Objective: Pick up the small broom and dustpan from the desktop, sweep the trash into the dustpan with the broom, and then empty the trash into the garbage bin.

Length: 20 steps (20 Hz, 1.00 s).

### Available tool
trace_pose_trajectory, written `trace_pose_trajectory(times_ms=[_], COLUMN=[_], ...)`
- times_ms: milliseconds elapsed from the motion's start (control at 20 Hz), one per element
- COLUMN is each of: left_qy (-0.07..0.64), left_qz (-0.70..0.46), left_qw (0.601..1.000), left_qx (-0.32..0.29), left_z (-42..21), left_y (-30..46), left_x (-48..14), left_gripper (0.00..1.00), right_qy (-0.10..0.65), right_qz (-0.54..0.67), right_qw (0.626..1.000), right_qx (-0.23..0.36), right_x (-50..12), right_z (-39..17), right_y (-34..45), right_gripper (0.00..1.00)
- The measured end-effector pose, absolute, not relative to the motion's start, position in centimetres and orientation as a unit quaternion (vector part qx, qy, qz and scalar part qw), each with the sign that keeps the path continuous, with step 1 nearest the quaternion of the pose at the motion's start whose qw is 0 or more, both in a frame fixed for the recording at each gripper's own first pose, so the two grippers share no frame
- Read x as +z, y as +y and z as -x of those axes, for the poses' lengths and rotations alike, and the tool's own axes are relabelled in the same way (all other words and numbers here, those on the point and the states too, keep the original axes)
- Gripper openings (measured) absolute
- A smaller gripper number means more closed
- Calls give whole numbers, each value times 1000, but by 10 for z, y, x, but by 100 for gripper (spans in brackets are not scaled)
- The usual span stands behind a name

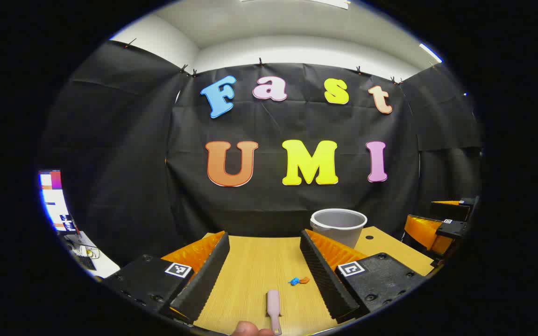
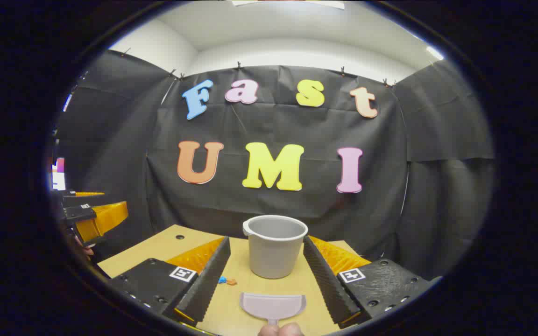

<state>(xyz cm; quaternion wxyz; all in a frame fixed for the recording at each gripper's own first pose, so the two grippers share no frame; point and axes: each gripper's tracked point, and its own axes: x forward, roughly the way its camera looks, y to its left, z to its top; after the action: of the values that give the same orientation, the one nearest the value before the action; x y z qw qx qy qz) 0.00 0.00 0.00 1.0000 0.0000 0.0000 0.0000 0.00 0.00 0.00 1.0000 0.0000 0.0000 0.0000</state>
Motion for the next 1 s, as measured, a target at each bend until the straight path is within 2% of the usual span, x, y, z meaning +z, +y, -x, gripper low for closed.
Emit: trace_pose_trajectory(times_ms=[100,250,400,450,500,550,600,1000], left_qy=[2,10,9,8,8,8,9,16], left_qz=[-3,-4,-3,-3,-3,-2,-1,3], left_qw=[1000,1000,1000,1000,1000,1000,1000,1000], left_qx=[-10,-15,-13,-13,-10,-10,-9,-7], left_z=[-5,-9,-12,-11,-10,-9,-9,-1], left_y=[-4,-5,-8,-8,-7,-7,-8,-10], left_x=[-1,-6,-6,-5,-4,-6,-6,-11], left_gripper=[98,97,97,98,97,98,97,98], right_qy=[5,6,7,6,5,5,4,24], right_qz=[0,0,2,3,2,1,1,0], right_qw=[1000,1000,1000,1000,1000,1000,1000,1000], right_qx=[-7,-10,-9,-9,-10,-11,-12,-12], right_x=[0,-2,-2,-2,-2,-1,-2,-21], right_z=[-4,-7,-8,-8,-7,-6,-5,-1], right_y=[-3,-5,-4,-5,-7,-8,-9,-17], right_gripper=[95,97,95,98,95,98,95,95])
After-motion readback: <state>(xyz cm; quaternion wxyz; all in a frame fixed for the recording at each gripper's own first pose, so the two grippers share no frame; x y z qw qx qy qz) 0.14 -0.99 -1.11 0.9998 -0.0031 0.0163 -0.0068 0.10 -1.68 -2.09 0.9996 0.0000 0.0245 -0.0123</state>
